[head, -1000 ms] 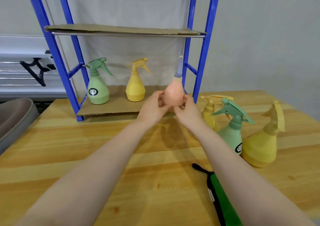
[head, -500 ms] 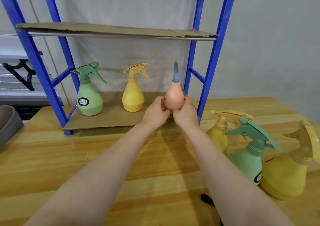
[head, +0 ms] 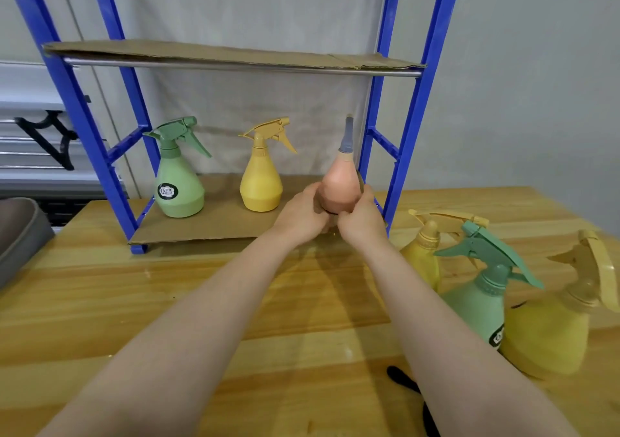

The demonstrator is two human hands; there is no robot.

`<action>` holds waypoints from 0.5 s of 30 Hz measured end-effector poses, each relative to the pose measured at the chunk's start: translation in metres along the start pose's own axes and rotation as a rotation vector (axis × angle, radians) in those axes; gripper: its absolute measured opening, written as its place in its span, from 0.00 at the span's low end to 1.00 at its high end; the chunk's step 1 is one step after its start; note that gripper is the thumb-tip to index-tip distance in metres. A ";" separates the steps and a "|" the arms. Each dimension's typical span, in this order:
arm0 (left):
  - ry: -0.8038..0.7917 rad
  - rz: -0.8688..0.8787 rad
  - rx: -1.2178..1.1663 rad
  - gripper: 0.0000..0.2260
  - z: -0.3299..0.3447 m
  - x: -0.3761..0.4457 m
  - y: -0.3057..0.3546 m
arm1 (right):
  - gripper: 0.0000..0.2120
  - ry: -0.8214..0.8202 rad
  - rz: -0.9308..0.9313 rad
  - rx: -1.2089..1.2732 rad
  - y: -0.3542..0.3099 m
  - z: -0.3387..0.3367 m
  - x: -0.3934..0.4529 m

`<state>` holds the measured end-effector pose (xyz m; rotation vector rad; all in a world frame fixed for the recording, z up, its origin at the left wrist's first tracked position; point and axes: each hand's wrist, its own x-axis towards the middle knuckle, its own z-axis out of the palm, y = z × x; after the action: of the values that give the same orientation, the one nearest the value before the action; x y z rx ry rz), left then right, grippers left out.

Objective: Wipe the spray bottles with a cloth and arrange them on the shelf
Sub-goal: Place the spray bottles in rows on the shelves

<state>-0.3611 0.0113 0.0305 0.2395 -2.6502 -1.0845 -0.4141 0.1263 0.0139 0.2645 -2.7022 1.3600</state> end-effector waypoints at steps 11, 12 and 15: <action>0.021 0.226 0.333 0.16 0.007 -0.075 -0.002 | 0.18 -0.104 -0.272 -0.320 0.009 -0.055 -0.109; 0.007 0.256 0.363 0.15 0.011 -0.082 0.002 | 0.15 -0.098 -0.286 -0.353 0.012 -0.062 -0.119; -0.039 0.341 0.475 0.13 0.024 -0.104 0.016 | 0.09 -0.090 -0.313 -0.462 0.020 -0.083 -0.145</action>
<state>-0.2705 0.0647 0.0067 -0.1449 -2.8066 -0.3533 -0.2746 0.2206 0.0231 0.6759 -2.7916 0.6357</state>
